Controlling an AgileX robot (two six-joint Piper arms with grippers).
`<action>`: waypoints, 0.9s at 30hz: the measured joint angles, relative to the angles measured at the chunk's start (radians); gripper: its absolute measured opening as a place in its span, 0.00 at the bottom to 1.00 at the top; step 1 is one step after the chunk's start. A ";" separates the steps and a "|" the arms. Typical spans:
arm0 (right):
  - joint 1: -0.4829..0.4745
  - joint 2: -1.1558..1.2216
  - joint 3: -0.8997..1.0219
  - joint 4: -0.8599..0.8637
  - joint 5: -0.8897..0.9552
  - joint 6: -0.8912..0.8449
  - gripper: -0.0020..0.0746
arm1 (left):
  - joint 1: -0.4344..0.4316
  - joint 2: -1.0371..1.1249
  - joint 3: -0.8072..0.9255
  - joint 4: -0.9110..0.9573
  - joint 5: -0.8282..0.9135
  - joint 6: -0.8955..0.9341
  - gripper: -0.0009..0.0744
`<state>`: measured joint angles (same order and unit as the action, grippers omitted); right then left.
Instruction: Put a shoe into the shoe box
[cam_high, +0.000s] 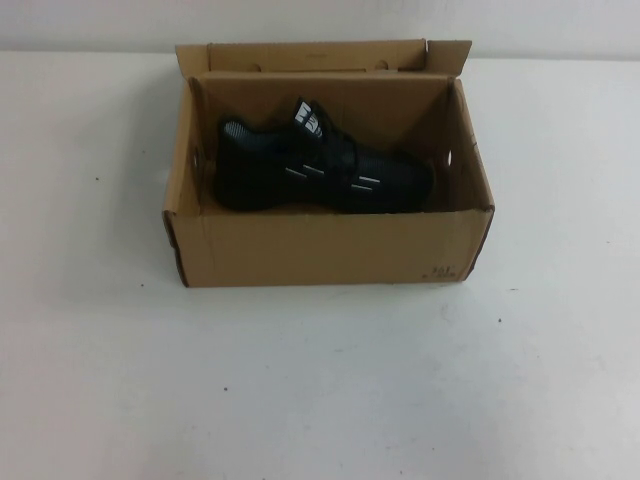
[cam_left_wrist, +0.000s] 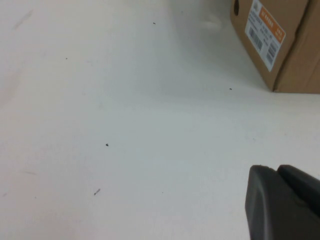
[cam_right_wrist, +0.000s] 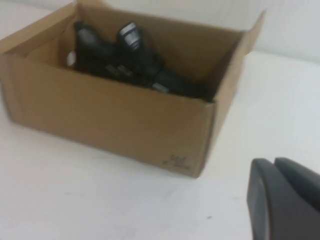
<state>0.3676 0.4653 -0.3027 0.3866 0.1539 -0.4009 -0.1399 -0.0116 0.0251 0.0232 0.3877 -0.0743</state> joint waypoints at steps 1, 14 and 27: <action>-0.022 -0.023 0.009 -0.002 -0.004 0.000 0.00 | 0.000 0.000 0.000 0.000 0.000 0.000 0.01; -0.351 -0.467 0.324 0.046 0.004 0.004 0.00 | 0.000 0.000 0.000 0.000 0.003 0.000 0.01; -0.358 -0.473 0.331 -0.148 0.212 0.236 0.00 | 0.000 0.000 0.000 0.000 0.003 0.000 0.01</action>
<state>0.0099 -0.0077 0.0280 0.2390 0.3658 -0.1650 -0.1399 -0.0120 0.0251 0.0232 0.3910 -0.0743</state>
